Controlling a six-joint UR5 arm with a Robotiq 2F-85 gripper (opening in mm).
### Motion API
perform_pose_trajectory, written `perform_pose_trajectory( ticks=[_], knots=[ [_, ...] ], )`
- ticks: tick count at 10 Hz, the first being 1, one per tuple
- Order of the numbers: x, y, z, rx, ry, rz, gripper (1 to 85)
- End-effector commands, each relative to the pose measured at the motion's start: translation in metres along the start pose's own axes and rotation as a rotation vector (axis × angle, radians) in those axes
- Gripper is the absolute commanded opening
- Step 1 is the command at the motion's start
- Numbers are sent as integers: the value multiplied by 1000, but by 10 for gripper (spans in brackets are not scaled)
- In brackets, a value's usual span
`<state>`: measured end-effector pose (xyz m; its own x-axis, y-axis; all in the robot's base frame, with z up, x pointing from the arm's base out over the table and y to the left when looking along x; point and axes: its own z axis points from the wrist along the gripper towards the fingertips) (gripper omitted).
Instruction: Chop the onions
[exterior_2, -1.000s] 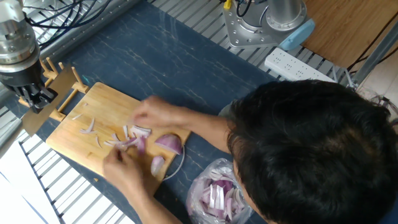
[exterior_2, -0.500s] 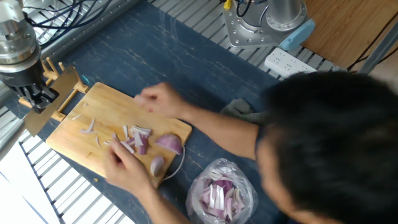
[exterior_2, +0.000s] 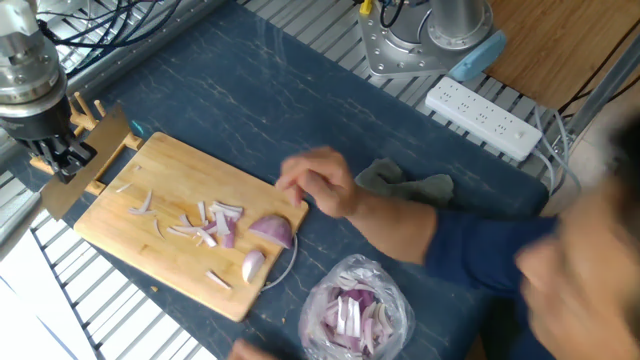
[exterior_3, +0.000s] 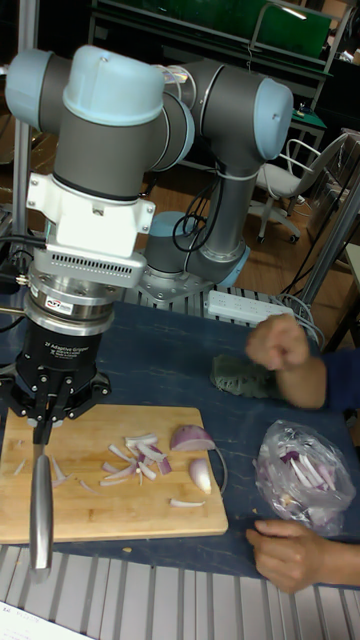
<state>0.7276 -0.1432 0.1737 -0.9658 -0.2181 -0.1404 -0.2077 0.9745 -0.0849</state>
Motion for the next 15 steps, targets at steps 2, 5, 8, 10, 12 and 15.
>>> perform_pose_trajectory(
  ticks=[2,5,8,10,12,15],
  knots=[
    [2,-21,5,2,-18,-32,10],
    [22,-65,4,56,-21,-63,10],
    [45,-83,-9,85,-13,-50,10],
    [58,-82,1,27,-22,-15,10],
    [73,-84,5,3,-16,-4,10],
    [86,-81,11,-35,-12,9,10]
  ],
)
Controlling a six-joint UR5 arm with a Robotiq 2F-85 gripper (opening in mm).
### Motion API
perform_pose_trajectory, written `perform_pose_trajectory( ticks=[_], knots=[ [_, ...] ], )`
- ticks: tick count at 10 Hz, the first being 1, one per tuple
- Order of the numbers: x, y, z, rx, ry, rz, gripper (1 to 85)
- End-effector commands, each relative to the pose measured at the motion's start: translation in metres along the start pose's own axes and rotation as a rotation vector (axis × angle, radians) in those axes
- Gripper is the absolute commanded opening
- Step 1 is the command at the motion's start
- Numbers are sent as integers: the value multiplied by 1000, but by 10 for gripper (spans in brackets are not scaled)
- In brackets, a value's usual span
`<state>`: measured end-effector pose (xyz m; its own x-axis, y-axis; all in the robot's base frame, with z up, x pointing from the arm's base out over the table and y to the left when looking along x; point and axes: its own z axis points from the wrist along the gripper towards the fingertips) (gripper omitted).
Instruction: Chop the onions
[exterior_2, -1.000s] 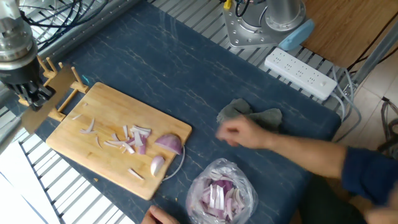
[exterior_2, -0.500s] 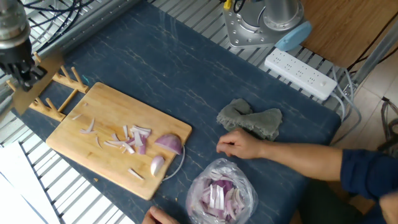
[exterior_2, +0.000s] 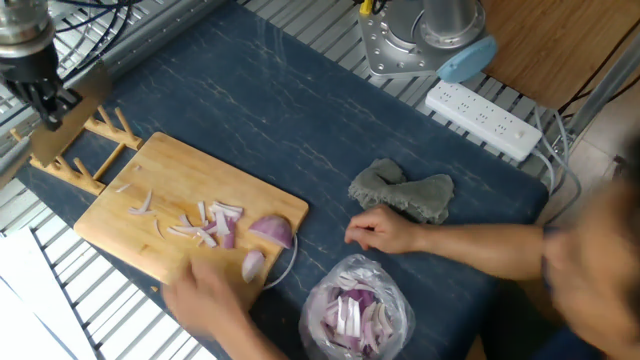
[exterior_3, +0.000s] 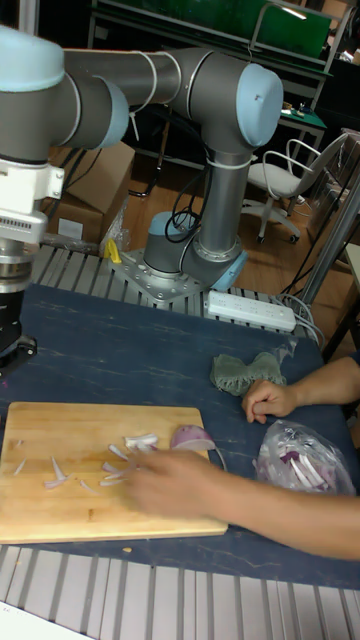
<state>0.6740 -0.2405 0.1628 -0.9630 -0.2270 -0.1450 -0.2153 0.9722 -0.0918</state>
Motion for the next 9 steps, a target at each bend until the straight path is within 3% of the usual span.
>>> perform_pose_trajectory(
  ticks=[1,5,9],
  knots=[
    [13,2,6,-42,-7,12,10],
    [22,8,22,-82,-10,-4,10],
    [22,5,42,-97,-33,-43,10]
  ],
)
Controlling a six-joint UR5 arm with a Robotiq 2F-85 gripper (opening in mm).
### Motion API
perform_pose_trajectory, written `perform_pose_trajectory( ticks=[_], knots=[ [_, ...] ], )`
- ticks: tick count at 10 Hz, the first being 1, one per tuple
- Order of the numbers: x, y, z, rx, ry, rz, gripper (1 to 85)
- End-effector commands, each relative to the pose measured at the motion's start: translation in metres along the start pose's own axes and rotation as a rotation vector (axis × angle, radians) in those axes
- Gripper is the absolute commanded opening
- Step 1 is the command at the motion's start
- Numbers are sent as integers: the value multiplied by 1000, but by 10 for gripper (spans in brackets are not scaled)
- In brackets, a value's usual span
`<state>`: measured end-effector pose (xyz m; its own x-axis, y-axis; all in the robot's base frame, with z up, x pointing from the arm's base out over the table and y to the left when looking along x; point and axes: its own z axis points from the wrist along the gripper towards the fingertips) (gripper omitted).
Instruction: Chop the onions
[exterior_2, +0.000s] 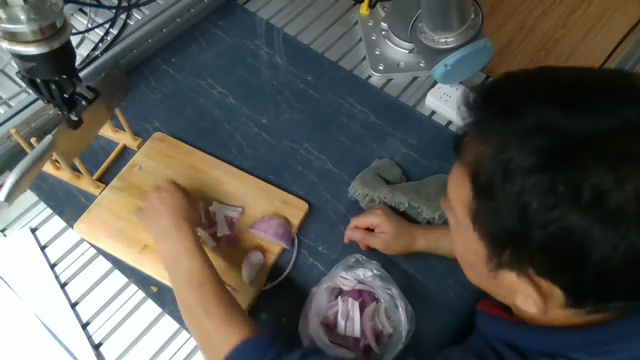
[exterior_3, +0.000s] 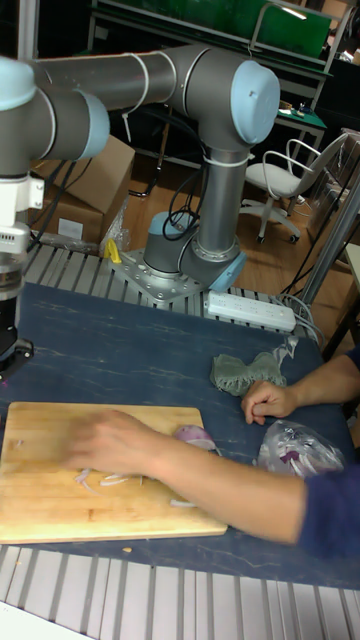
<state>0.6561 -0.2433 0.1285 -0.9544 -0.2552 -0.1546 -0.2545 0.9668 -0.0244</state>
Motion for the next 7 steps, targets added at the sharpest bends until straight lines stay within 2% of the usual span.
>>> perform_pose_trajectory(
  ticks=[1,4,7],
  knots=[
    [-1,1,17,-32,-30,-19,10],
    [-1,2,32,-53,-44,-24,10],
    [14,-3,40,-52,-22,2,10]
  ],
)
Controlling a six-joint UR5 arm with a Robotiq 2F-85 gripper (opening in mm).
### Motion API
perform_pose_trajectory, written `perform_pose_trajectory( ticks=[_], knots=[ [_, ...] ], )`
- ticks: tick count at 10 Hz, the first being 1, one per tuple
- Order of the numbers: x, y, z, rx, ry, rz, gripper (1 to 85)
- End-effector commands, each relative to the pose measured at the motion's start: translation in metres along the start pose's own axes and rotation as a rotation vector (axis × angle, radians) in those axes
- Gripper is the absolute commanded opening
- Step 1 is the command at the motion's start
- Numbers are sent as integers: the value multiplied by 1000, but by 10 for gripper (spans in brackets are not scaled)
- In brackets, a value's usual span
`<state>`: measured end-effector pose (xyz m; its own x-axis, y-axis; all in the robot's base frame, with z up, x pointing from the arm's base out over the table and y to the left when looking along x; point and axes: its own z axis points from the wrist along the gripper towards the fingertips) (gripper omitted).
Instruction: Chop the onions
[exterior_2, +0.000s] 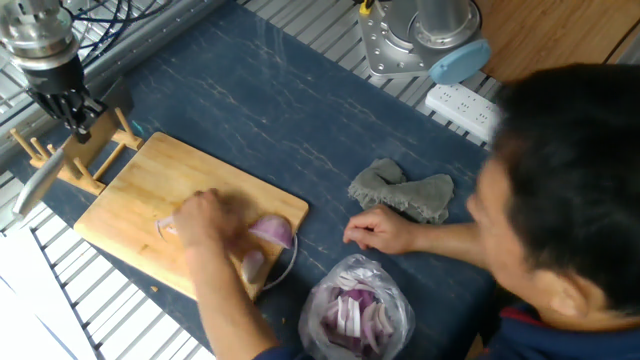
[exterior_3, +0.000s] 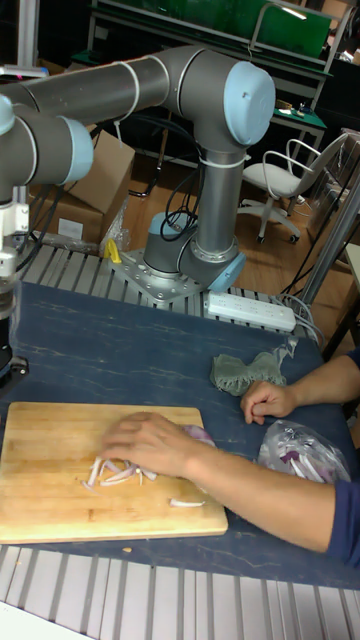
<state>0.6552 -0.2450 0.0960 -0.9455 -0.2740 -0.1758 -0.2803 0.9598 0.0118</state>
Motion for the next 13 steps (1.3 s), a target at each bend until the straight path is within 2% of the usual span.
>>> perform_pose_trajectory(
  ticks=[1,4,7,9,12,13],
  knots=[
    [12,-6,10,-4,0,47,10],
    [15,-6,22,-22,-11,74,10],
    [18,-9,25,-12,5,56,23],
    [16,-8,25,-14,-4,20,137],
    [19,-6,18,-22,29,-9,270],
    [18,-6,19,-22,28,-19,313]
  ],
)
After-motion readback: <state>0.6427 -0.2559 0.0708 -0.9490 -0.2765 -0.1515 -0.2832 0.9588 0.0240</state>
